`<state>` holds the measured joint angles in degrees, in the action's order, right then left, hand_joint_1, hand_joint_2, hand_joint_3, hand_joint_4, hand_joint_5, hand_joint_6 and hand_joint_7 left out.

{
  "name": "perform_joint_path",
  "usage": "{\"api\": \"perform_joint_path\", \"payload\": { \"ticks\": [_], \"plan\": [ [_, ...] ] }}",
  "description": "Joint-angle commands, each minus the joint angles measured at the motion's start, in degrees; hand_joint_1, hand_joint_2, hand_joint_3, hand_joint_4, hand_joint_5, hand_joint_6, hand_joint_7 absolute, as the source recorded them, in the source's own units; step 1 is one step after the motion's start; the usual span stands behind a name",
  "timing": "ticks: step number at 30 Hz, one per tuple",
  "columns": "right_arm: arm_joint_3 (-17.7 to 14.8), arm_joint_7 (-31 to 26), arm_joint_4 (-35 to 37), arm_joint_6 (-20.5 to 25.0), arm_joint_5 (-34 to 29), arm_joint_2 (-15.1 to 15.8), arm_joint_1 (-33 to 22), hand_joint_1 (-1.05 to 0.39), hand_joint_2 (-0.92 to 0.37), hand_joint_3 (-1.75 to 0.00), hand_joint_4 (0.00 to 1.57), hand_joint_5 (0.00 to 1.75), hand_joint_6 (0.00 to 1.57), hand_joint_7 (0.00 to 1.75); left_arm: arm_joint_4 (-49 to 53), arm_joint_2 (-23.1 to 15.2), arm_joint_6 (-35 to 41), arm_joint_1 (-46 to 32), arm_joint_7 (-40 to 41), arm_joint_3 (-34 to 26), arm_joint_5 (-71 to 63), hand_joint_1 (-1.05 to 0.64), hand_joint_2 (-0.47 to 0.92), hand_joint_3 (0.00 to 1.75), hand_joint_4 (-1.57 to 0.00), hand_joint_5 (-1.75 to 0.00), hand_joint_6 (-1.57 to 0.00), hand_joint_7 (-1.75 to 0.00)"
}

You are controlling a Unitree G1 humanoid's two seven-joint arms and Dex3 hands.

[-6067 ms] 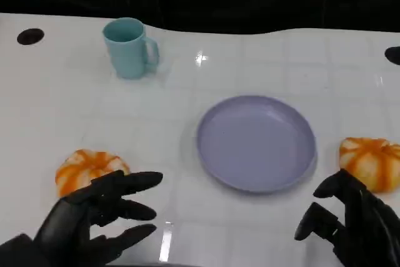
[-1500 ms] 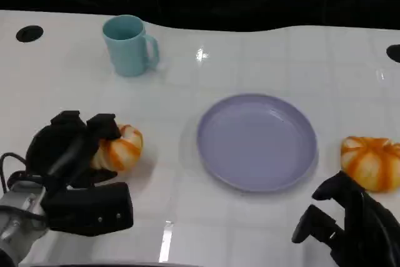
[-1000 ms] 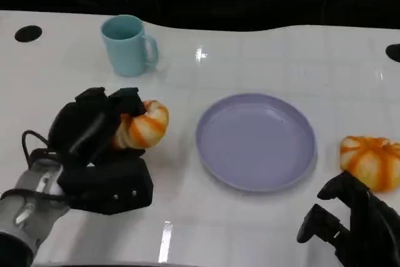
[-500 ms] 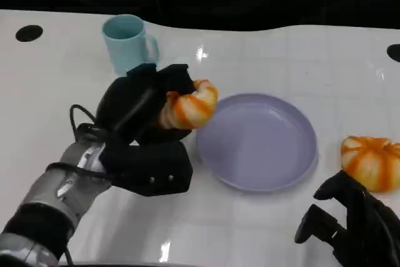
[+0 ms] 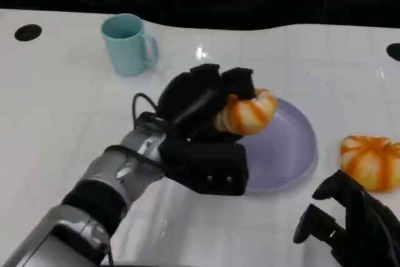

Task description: Grasp the bread from the table and place it into the plate.

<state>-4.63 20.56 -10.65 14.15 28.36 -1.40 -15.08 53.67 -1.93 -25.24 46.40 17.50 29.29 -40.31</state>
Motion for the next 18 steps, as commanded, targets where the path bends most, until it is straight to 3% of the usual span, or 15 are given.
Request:
{"api": "perform_joint_path", "payload": {
  "ticks": [1,3,6,8,10,14,18],
  "plan": [
    [0.01,0.6,-0.46,-0.06,0.43,0.8,-0.26,-0.47,-0.92,-0.49,0.67,1.75,0.43,1.73,2.95,1.43,0.8,3.05,1.67,1.42,-1.24,-0.21,0.55,1.05,-0.9,-1.75,-0.68,-1.75],
    [0.07,0.51,-0.52,-0.22,0.26,0.75,-0.32,-0.47,-0.92,-0.49,0.67,1.75,0.43,1.73,4.5,2.32,1.58,4.15,1.93,2.17,-1.92,-0.22,0.54,1.04,-0.89,-1.75,-0.67,-1.75],
    [0.19,0.77,-0.47,-0.65,0.11,0.76,-0.42,-0.47,-0.92,-0.49,0.68,1.75,0.43,1.74,6.24,3.0,3.27,5.66,3.36,4.06,-4.18,-0.22,0.57,0.93,-0.85,-1.75,-0.65,-1.55],
    [0.26,0.5,-0.82,-0.41,0.06,0.7,-0.6,-0.48,-0.92,-0.49,0.68,1.75,0.43,1.74,6.84,3.33,5.37,6.58,4.2,5.57,-6.08,-0.21,0.66,0.85,-0.8,-1.62,-0.72,-1.02],
    [0.28,0.45,-1.0,-0.26,0.22,0.61,-0.7,-0.47,-0.92,-0.5,0.66,1.75,0.41,1.74,7.21,3.84,7.48,7.2,4.41,6.57,-7.23,-0.23,0.73,0.76,-0.82,-1.53,-0.84,-0.68],
    [0.48,0.16,-1.28,-0.25,0.04,0.48,-0.84,-0.47,-0.92,-0.5,0.67,1.75,0.41,1.75,7.4,4.92,10.87,7.75,3.52,7.4,-7.5,-0.23,0.8,0.62,-0.81,-1.6,-0.86,-0.65],
    [0.42,0.25,-1.52,0.25,0.68,0.52,-0.86,-0.47,-0.92,-0.51,0.67,1.75,0.42,1.75,7.82,5.7,13.6,7.94,3.12,8.32,-7.83,-0.24,0.86,0.43,-0.78,-1.74,-0.76,-0.95]
  ]
}}
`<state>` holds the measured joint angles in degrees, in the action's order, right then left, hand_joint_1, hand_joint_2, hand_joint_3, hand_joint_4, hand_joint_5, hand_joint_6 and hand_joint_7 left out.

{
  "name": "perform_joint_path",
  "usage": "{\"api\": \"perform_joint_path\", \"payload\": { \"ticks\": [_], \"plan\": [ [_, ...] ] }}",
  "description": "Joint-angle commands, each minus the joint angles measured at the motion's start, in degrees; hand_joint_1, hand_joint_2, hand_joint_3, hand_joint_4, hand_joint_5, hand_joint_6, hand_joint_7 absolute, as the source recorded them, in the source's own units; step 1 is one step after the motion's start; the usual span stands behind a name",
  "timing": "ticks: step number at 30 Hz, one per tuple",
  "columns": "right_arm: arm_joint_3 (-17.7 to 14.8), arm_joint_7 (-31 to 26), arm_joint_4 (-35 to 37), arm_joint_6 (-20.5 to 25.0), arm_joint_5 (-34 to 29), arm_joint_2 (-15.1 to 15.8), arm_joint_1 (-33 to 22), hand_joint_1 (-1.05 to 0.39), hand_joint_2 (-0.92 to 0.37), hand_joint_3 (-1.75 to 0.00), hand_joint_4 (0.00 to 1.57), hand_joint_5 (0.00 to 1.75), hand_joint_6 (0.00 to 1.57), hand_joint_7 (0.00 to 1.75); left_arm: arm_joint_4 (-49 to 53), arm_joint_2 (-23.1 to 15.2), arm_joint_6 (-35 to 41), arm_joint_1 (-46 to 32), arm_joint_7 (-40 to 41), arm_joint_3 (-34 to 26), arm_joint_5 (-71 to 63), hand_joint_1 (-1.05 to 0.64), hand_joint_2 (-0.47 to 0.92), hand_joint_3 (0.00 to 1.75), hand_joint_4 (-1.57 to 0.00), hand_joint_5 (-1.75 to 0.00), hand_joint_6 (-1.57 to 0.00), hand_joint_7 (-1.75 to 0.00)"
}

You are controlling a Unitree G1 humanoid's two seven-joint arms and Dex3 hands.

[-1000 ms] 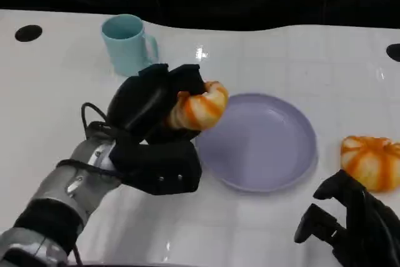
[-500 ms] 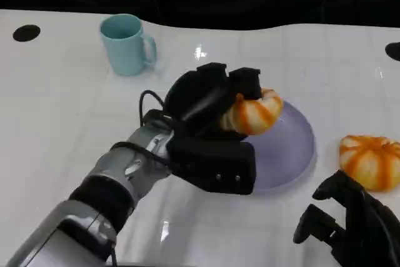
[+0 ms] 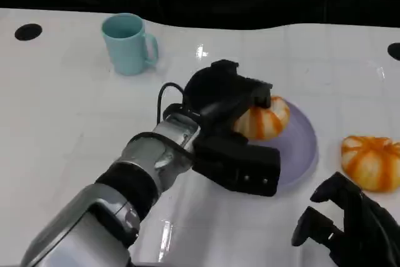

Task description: Grasp the bread from the table and place it into the plate.

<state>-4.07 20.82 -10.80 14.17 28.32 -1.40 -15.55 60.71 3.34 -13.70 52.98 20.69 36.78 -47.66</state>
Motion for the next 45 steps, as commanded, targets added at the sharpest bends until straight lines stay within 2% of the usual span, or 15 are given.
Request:
{"api": "perform_joint_path", "payload": {
  "ticks": [1,5,7,9,10,11,13,14,16,18,20,22,26,36,45],
  "plan": [
    [-0.11,0.14,-1.32,0.12,0.66,0.61,-0.4,-0.47,-0.92,-0.5,0.68,1.75,0.42,1.75,0.99,0.54,2.53,1.56,-1.46,0.89,-0.16,-0.24,0.88,0.4,-0.77,-1.74,-0.73,-0.99],
    [-0.04,0.36,-1.33,-0.16,0.46,0.7,-0.51,-0.48,-0.92,-0.49,0.69,1.75,0.42,1.75,1.55,0.89,2.23,1.78,-5.46,-0.26,2.29,-0.22,0.9,0.28,-0.71,-1.74,-0.71,-0.97],
    [-0.02,0.02,-1.7,0.11,0.48,0.58,-0.66,-0.48,-0.92,-0.49,0.69,1.75,0.42,1.75,1.96,0.8,1.21,1.98,-9.15,-1.21,4.3,-0.26,0.91,0.17,-0.61,-1.4,-0.65,-0.84],
    [0.04,-0.16,-1.85,0.1,0.33,0.54,-0.74,-0.47,-0.92,-0.49,0.68,1.75,0.42,1.75,2.31,0.35,1.03,2.5,-12.42,-0.91,4.71,-0.34,0.92,0.19,-0.51,-0.96,-0.55,-0.58],
    [0.09,-0.19,-1.89,0.0,0.19,0.55,-0.76,-0.47,-0.92,-0.5,0.68,1.75,0.42,1.75,2.39,0.19,1.18,2.67,-13.52,-0.78,4.67,-0.41,0.92,0.2,-0.51,-0.67,-0.52,-0.37],
    [0.1,-0.13,-1.87,-0.05,0.13,0.59,-0.75,-0.48,-0.92,-0.5,0.68,1.75,0.42,1.75,2.45,0.05,1.35,2.82,-14.44,-0.63,4.51,-0.45,0.92,0.21,-0.51,-0.52,-0.51,-0.26],
    [0.11,-0.07,-1.85,-0.07,0.1,0.65,-0.75,-0.48,-0.92,-0.49,0.68,1.75,0.42,1.75,2.44,-0.09,1.54,2.93,-15.46,-0.57,4.32,-0.54,0.92,0.27,-0.46,-0.34,-0.45,-0.13],
    [0.05,0.07,-1.74,-0.07,0.2,0.7,-0.71,-0.48,-0.92,-0.49,0.68,1.75,0.42,1.75,2.58,-0.11,1.89,3.12,-16.36,-0.43,4.17,-0.55,0.92,0.27,-0.45,-0.32,-0.44,-0.11],
    [-0.03,0.16,-1.63,-0.09,0.3,0.71,-0.65,-0.48,-0.92,-0.49,0.68,1.75,0.42,1.75,2.73,-0.19,2.22,3.35,-17.63,-0.26,4.02,-0.7,0.92,0.39,-0.3,-0.23,-0.33,-0.04],
    [-0.07,0.16,-1.59,-0.09,0.36,0.69,-0.64,-0.49,-0.92,-0.49,0.68,1.75,0.42,1.75,2.56,-0.34,2.22,3.38,-18.28,-0.14,3.89,-0.74,0.92,0.43,-0.26,-0.2,-0.3,-0.02],
    [-0.17,0.0,-1.62,0.19,0.54,0.63,-0.6,-0.49,-0.92,-0.49,0.67,1.75,0.42,1.75,2.41,-0.51,2.58,3.59,-20.1,-0.01,3.88,-0.89,0.92,0.6,-0.13,-0.16,-0.17,0.0],
    [-0.14,-0.25,-1.73,0.15,0.4,0.53,-0.66,-0.49,-0.92,-0.48,0.67,1.75,0.42,1.75,2.18,-0.58,2.97,3.67,-21.47,-0.16,4.09,-0.96,0.92,0.67,-0.05,-0.14,-0.1,0.0],
    [-0.29,0.41,-1.2,-0.09,0.59,0.75,-0.4,-0.48,-0.92,-0.49,0.67,1.75,0.41,1.75,1.43,-1.1,2.98,3.76,-22.54,-0.12,3.96,-1.02,0.92,0.74,-0.01,-0.14,-0.09,-0.01],
    [-0.28,-0.25,-1.55,0.45,0.26,0.81,-0.31,-0.48,-0.92,-0.49,0.68,1.75,0.43,1.75,-0.83,-2.53,3.08,3.8,-24.46,-0.4,4.15,-1.05,0.92,0.77,-0.01,-0.15,-0.12,-0.02],
    [-0.3,-0.31,-1.86,0.23,0.39,0.52,-0.73,-0.47,-0.92,-0.5,0.67,1.75,0.42,1.74,-13.1,-7.96,-0.36,-2.83,-30.46,-6.32,12.69,-0.97,0.92,0.65,-0.02,-0.2,-0.12,-0.02]
  ]
}}
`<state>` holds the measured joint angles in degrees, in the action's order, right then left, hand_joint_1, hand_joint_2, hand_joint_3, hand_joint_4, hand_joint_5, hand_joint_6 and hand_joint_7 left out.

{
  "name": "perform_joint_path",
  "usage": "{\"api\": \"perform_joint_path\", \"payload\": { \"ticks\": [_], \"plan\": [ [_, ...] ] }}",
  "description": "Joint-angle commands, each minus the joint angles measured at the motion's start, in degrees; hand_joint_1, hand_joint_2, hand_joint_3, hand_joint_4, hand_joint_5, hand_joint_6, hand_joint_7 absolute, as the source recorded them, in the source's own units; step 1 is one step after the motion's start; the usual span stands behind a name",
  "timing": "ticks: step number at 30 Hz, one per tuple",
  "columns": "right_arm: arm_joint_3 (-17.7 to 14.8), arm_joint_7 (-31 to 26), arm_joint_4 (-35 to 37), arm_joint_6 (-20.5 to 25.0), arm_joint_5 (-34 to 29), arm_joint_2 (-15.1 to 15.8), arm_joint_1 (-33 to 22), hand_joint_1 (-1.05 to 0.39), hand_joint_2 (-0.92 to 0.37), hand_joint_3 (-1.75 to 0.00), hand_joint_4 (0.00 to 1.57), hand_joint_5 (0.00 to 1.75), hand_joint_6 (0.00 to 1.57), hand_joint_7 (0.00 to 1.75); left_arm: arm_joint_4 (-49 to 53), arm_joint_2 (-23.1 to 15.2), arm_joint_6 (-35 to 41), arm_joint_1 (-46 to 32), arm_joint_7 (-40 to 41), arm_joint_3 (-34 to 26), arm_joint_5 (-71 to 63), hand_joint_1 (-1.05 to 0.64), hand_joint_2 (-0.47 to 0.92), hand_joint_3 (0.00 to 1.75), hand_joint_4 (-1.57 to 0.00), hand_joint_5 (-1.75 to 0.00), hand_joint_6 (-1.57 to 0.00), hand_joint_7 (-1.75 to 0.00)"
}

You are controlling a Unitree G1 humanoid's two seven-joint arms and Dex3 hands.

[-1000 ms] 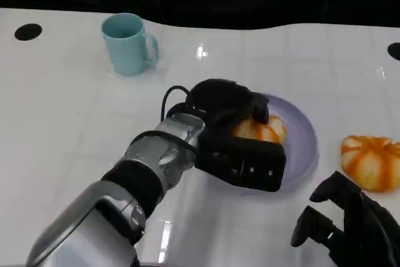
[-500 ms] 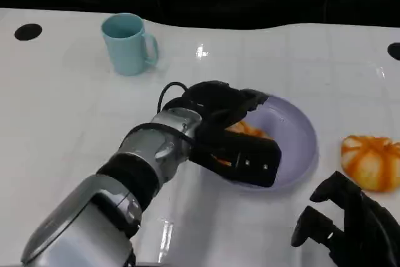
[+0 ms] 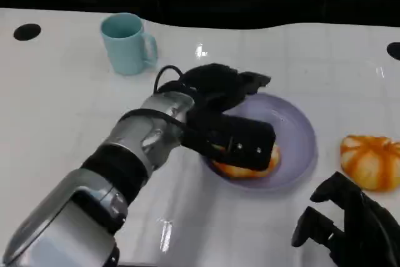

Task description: Grasp the bread from the table and place it into the plate.

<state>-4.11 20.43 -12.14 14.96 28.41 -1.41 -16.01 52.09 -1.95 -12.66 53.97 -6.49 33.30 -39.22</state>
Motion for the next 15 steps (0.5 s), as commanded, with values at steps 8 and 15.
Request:
{"api": "perform_joint_path", "payload": {
  "ticks": [8,15],
  "plan": [
    [-0.24,-0.02,-0.67,-0.41,0.27,0.6,-0.31,-0.47,-0.92,-0.49,0.67,1.75,0.42,1.75,-11.9,-3.39,-7.51,-14.51,-15.53,-16.1,27.25,-0.86,0.92,0.5,-0.01,-0.61,-0.24,-0.05],
    [0.05,0.0,-0.5,-1.37,-0.4,0.39,-0.47,-0.48,-0.92,-0.48,0.68,1.75,0.43,1.74,-23.04,-1.63,-1.95,-26.8,-24.92,-26.89,48.35,-0.67,0.92,0.39,-0.39,-0.96,-0.51,-0.17]
  ]
}}
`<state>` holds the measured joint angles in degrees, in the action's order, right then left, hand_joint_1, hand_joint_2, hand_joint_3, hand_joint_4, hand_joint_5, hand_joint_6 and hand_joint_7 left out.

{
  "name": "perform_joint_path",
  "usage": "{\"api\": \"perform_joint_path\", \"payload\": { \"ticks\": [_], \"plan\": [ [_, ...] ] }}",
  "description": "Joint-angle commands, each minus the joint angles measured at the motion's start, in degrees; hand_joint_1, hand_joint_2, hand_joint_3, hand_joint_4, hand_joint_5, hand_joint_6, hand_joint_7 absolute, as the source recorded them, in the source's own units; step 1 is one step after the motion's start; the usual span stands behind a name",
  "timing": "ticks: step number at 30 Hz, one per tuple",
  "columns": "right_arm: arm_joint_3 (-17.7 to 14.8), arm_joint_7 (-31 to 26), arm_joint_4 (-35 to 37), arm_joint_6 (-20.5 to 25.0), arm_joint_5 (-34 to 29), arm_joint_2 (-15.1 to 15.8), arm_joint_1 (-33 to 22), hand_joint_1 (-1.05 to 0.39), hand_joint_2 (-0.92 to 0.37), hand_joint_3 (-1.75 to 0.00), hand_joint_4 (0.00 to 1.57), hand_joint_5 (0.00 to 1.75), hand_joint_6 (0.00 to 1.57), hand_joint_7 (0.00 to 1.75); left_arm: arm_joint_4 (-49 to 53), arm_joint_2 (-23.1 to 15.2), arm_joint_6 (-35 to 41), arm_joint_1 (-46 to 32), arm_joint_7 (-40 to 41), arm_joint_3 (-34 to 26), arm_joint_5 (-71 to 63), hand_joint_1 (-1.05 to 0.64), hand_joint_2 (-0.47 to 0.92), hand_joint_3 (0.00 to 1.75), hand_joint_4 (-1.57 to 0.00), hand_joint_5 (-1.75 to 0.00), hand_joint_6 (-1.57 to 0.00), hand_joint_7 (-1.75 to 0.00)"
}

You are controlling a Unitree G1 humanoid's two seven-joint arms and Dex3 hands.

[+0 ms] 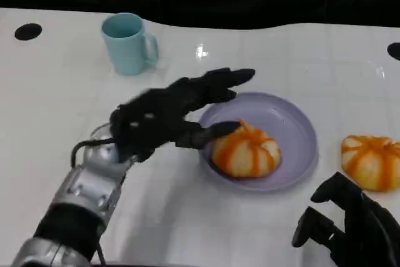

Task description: Grasp the bread from the table and place it into the plate.

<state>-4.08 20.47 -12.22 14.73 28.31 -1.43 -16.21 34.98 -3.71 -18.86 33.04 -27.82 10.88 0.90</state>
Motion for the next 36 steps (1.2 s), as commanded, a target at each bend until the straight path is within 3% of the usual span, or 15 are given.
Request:
{"api": "perform_joint_path", "payload": {
  "ticks": [1,5,6,9,13,26,36],
  "plan": [
    [0.04,-0.06,-0.46,-1.15,-0.27,0.39,-0.33,-0.48,-0.92,-0.48,0.68,1.75,0.43,1.74,-8.06,0.23,6.07,-7.71,-4.35,-5.44,10.51,-0.65,0.92,0.39,-0.44,-1.02,-0.56,-0.19],
    [0.09,-0.81,-1.04,-0.66,-0.09,0.1,-0.63,-0.48,-0.92,-0.47,0.68,1.75,0.44,1.74,-17.59,1.34,15.1,-15.74,-5.45,-9.49,20.2,-0.65,0.92,0.33,-0.6,-1.27,-0.81,-0.38],
    [0.14,-0.84,-1.1,-0.8,-0.22,0.13,-0.7,-0.48,-0.92,-0.48,0.68,1.75,0.43,1.74,-19.7,1.44,17.17,-17.65,-5.68,-10.36,22.38,-0.65,0.92,0.31,-0.61,-1.37,-0.77,-0.62],
    [0.2,-0.69,-1.08,-1.06,-0.54,0.45,-0.71,-0.48,-0.92,-0.5,0.66,1.75,0.42,1.75,-24.88,1.18,20.29,-22.7,-4.22,-11.79,24.34,-0.66,0.92,0.33,-0.62,-1.53,-0.65,-1.08],
    [0.16,-0.64,-1.33,-0.31,-0.09,0.68,-0.64,-0.48,-0.92,-0.5,0.65,1.75,0.41,1.75,-31.06,1.61,22.08,-28.11,-2.17,-12.75,24.93,-0.65,0.92,0.36,-0.62,-1.73,-0.55,-1.4],
    [0.59,-1.18,-2.52,0.34,0.55,0.43,-1.34,-0.48,-0.92,-0.49,0.66,1.75,0.42,1.75,-40.03,5.53,23.91,-41.93,-0.97,-14.97,31.53,-0.58,0.92,0.43,-0.66,-1.75,-0.43,-1.69],
    [0.7,-1.22,-3.65,0.49,0.71,0.59,-2.78,-0.47,-0.92,-0.49,0.66,1.75,0.4,1.75,-39.26,6.99,26.26,-47.89,-1.89,-16.48,35.68,-0.53,0.92,0.43,-0.7,-1.75,-0.46,-1.75]
  ]
}}
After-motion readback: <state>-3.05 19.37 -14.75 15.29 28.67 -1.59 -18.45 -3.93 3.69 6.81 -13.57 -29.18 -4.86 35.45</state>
